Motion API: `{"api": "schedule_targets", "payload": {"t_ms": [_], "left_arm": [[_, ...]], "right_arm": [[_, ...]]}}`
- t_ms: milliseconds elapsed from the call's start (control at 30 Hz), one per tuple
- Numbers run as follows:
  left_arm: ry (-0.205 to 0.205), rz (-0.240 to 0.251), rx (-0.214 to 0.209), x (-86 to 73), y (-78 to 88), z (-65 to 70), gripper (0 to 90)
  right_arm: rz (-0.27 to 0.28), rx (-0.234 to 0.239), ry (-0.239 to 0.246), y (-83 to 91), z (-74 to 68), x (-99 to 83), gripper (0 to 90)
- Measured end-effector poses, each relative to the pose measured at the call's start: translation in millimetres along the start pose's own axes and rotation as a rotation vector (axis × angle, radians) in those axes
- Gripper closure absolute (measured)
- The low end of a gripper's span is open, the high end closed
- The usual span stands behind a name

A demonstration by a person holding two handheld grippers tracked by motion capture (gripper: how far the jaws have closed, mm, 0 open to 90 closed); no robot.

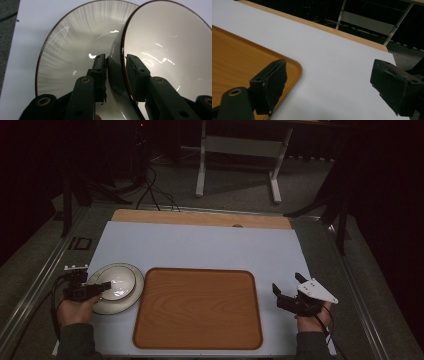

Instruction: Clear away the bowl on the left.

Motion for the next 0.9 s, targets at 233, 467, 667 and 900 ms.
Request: {"api": "schedule_targets", "payload": {"t_ms": [233,467,667,900], "left_arm": [[0.057,0.012,-0.021,-2.2,1.6,-3.7,77.9],[0.084,0.03,-0.061,-1.9,3.1,-4.2,80.1],[0.094,0.049,-0.082,-1.5,5.3,-5.2,81.3],[0.075,0.055,-0.088,-1.0,5.6,-3.8,81.3]], "right_arm": [[0.0,-0.002,-0.004,0.4,1.1,0.3,13.6],[0.004,-0.002,-0.004,0.8,1.3,0.8,13.7],[0.008,-0.002,-0.009,1.1,2.3,1.4,13.7],[0.011,-0.002,-0.01,1.3,2.7,1.9,13.7]]}}
Point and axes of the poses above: each handheld gripper's, and its own axes: y roughly backward along the jaws, x roughly out of its top, z roughly to its right, the point moved 10 cm from there along -y, roughly forward along the jaws, and after that the axes turned 13 degrees about -x, right-handed, at the moved point
